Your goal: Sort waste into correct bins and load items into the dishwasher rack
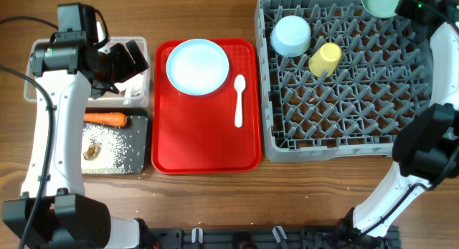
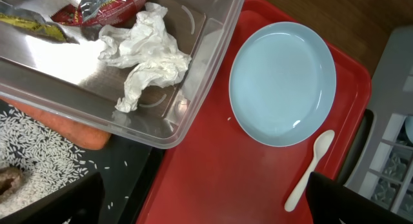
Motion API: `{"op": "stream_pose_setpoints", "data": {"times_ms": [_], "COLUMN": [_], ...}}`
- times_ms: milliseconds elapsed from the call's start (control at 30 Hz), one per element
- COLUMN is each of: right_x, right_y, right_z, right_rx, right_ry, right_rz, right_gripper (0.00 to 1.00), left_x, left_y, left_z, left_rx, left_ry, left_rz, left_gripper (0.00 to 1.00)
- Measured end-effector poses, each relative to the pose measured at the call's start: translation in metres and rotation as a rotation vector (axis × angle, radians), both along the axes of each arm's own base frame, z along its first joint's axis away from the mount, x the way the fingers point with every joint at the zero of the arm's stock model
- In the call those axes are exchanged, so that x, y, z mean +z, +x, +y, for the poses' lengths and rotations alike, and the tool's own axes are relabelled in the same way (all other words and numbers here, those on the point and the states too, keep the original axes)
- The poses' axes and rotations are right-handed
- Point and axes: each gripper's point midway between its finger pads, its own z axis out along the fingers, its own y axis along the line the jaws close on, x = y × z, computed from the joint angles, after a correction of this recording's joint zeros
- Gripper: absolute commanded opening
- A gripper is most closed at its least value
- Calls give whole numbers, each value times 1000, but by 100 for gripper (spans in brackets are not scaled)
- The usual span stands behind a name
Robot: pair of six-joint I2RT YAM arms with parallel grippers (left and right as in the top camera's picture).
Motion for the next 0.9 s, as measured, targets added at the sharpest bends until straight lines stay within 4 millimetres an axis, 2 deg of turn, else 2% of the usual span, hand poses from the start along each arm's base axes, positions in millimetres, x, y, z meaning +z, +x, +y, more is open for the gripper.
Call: {"op": "stream_pose_setpoints", "data": {"times_ms": [100, 167, 267, 333, 400, 533, 600, 667, 700, 767, 900], "right_x": [-8, -10, -5, 2, 18, 44, 48, 42, 31, 21, -10], "right_y": [-18, -28, -39, -40, -33, -9, -1, 1, -2, -6, -25], "right_z": [-15, -34, -54, -58, -51, -4, 19, 31, 34, 28, 16], "right_rx": [-57, -128, -202, -236, -257, -211, -175, -150, -121, -123, -76], "right_ry": [-90, -180, -323, -417, -541, -738, -849, -916, -977, -1038, -1131], "right_rz": [91, 142, 197, 216, 207, 158, 154, 168, 216, 250, 408], "right_gripper": [4, 4, 4, 4, 4, 4, 4, 4, 4, 4, 4], "left_x": [0, 0, 0, 0, 0, 0, 0, 0, 0, 0, 0], "left_y": [0, 0, 0, 0, 0, 0, 0, 0, 0, 0, 0], "left_z": [0, 0, 0, 0, 0, 0, 0, 0, 0, 0, 0], "left_rx": [0, 0, 0, 0, 0, 0, 0, 0, 0, 0, 0], "left_ry": [0, 0, -1, 0, -1, 0, -1, 0, -1, -1, 0], "left_rz": [0, 0, 0, 0, 0, 0, 0, 0, 0, 0, 0], "left_gripper": [100, 100, 100, 100, 100, 100, 100, 100, 100, 100, 100]}}
